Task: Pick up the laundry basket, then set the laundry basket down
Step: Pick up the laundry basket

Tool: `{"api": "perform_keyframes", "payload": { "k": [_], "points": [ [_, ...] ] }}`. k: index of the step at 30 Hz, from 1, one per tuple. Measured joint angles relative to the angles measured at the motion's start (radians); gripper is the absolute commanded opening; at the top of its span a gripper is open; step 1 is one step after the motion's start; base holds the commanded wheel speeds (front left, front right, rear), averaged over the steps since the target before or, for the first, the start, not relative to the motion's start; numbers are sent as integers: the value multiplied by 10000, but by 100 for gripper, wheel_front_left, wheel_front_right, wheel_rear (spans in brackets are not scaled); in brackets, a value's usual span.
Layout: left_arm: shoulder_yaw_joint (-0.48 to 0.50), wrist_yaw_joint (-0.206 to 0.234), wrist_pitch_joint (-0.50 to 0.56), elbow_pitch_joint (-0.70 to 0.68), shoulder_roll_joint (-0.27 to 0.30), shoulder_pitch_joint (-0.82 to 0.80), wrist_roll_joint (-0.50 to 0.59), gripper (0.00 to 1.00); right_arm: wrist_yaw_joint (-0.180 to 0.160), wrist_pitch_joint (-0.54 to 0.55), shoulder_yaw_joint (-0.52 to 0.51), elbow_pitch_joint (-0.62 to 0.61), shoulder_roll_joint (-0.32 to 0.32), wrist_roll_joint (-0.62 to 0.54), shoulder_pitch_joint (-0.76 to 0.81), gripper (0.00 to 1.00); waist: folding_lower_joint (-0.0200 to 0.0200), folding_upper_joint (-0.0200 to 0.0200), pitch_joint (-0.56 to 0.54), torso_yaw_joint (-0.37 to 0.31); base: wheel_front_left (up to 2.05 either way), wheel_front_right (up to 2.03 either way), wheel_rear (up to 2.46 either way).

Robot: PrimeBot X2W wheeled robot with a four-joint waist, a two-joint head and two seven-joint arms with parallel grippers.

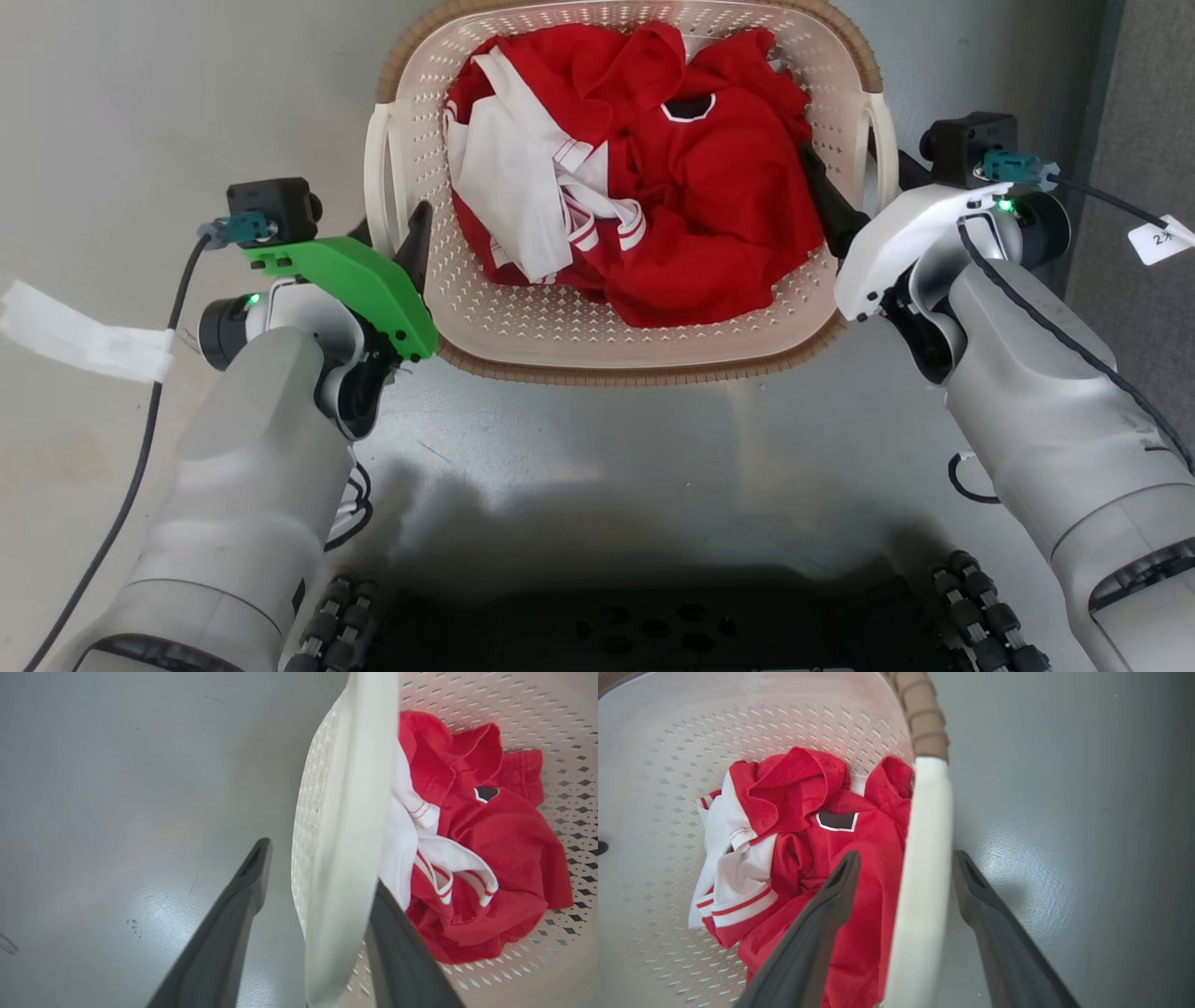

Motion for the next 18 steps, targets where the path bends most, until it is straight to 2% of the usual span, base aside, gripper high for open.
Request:
{"api": "perform_keyframes", "payload": {
  "k": [1, 2, 3, 4, 5, 6, 18],
  "points": [
    [-59, 0, 48, 33, 0, 0, -50, 55, 0, -6, 23, 33, 0, 10, -30, 100, 0, 0, -3, -6, 0, 0, 0],
    [-107, 0, 82, 69, -2, 0, -165, 45, 0, -8, 50, 59, 0, 21, -65, 94, 0, 0, -6, -13, 0, 0, 0],
    [-150, 0, 138, 105, -2, -1, -267, 28, 0, -10, 73, 71, 0, 58, -87, 71, 0, 0, -9, -19, 0, 0, 0],
    [-190, -19, 174, 115, -8, -5, -314, 0, 0, -36, 104, 88, 2, 88, -102, 39, 0, 0, -11, -26, 0, 0, 0],
    [-242, -31, 178, 117, -13, -16, -341, 0, 0, -86, 134, 115, 2, 90, -112, 22, 0, 0, -14, -33, 0, 0, 0],
    [-288, -31, 201, 136, -4, -25, -351, 0, 0, -96, 165, 132, 0, 105, -119, 0, 0, 0, -17, -39, 0, 0, 0],
    [-711, -31, 194, 439, -79, -35, -602, 0, -40, -203, 462, 485, 113, 606, -157, 0, 0, 0, -414, -109, 0, 0, 0]
  ]
}}
